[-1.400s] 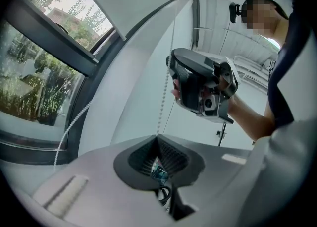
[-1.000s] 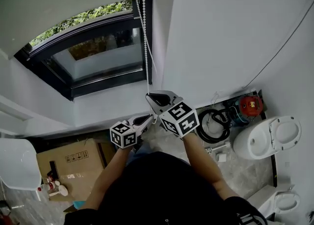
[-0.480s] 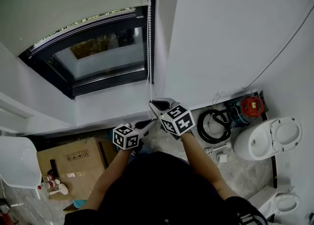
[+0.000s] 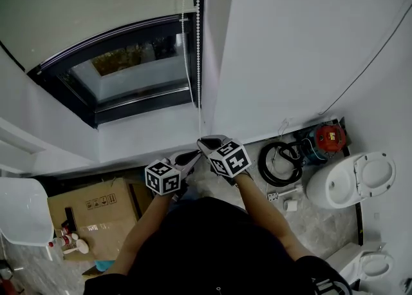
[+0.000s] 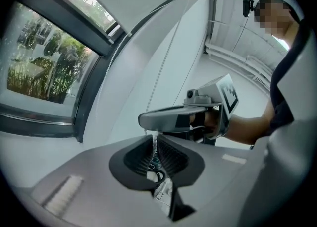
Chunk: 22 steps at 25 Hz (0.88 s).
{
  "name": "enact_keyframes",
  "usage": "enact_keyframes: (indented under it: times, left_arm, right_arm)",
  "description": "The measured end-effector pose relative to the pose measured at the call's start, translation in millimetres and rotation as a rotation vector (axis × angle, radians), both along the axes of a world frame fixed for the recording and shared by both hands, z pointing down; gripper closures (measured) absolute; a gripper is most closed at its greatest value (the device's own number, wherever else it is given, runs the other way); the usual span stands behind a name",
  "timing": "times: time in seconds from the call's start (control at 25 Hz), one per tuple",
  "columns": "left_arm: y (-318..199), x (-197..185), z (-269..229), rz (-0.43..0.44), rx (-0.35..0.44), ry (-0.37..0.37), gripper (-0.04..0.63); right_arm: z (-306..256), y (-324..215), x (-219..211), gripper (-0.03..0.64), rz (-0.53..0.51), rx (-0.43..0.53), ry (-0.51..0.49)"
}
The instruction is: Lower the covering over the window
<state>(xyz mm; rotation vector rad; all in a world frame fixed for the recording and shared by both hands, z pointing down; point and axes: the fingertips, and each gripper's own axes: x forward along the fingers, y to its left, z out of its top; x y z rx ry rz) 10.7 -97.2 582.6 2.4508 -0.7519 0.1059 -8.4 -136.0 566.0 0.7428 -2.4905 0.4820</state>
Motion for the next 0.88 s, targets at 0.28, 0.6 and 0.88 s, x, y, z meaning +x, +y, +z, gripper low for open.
enact_keyframes:
  times: [0.28, 0.6, 0.88]
  left_arm:
    - [-4.2, -10.3, -26.7, -0.042, 0.086, 0.025, 0.568]
    - [-13.8, -18.8, -87.5, -0.023, 0.234, 0.017, 0.499]
    - [-26.0, -23.7, -151.8, -0.057, 0.344, 0.145, 0.465]
  right_arm:
    - [3.3, -3.6, 6.2, 0.603, 0.018, -0.002, -0.002]
    - [5.6, -1.0, 5.5, 0.603, 0.020, -0.004, -0.001]
    - [7.5, -1.7, 8.8, 0.603, 0.030, 0.000, 0.004]
